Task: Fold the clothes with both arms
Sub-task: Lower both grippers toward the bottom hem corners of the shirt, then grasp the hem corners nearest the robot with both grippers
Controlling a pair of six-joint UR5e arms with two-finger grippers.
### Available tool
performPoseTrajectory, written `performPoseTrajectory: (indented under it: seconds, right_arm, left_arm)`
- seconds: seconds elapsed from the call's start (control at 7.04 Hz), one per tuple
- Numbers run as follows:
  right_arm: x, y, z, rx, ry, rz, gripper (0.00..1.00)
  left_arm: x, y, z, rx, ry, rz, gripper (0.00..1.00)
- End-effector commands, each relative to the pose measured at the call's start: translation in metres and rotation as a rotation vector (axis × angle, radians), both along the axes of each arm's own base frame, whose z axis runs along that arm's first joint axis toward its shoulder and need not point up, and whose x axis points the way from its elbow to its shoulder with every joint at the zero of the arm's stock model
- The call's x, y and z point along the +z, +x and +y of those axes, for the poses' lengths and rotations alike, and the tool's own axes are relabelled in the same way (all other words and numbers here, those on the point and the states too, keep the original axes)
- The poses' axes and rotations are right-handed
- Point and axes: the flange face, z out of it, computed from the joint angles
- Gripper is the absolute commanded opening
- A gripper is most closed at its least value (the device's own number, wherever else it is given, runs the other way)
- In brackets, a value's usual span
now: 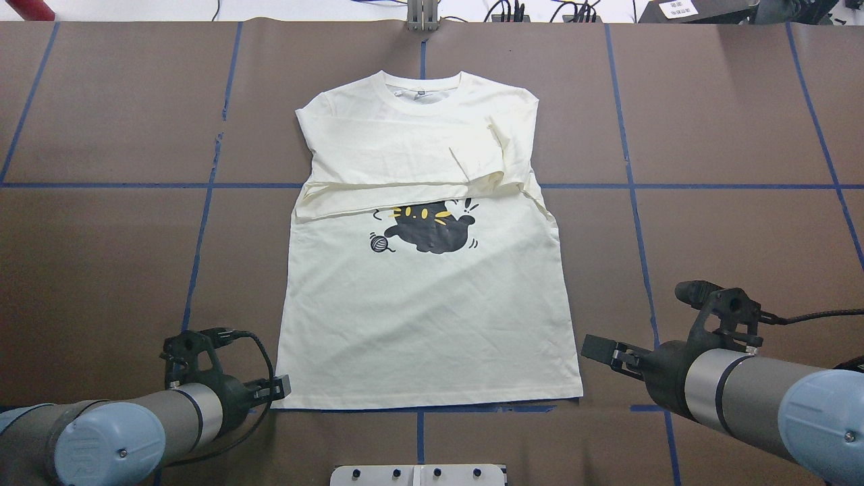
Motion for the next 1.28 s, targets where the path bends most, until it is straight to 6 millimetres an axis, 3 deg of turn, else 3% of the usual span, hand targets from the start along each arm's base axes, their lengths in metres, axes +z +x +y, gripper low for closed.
performPoseTrajectory:
  seconds: [0.0, 0.28, 0.57, 0.71, 0.85, 1.14]
  right_arm:
    - [0.0002, -0.0003, 0.0006, -0.001, -0.001, 0.000, 0.92]
    - [-0.0005, -0.0011, 0.0012, 0.000, 0.002, -0.001, 0.92]
    - [-0.0005, -0.0017, 0.0023, -0.003, 0.002, -0.001, 0.92]
    - [0.0002, -0.0025, 0.0028, -0.004, 0.002, 0.001, 0.92]
    - [0.0002, -0.0025, 0.0028, -0.004, 0.002, 0.001, 0.92]
    - [0.0018, -0.0051, 0.0039, -0.004, 0.005, 0.006, 0.92]
  left_arm:
    - [-0.0018, 0.0134, 0.0088, 0.021, 0.000, 0.002, 0.54]
    - [0.0003, 0.0158, 0.0089, 0.025, -0.001, -0.003, 0.52]
    - [0.0011, 0.0155, 0.0091, 0.026, -0.002, -0.004, 0.44]
    - [-0.0004, 0.0155, 0.0091, 0.026, -0.002, -0.001, 0.19]
    - [-0.0004, 0.0149, 0.0092, 0.028, 0.000, -0.002, 0.00]
    - [0.0004, 0.0139, 0.0091, 0.026, 0.001, -0.003, 0.00]
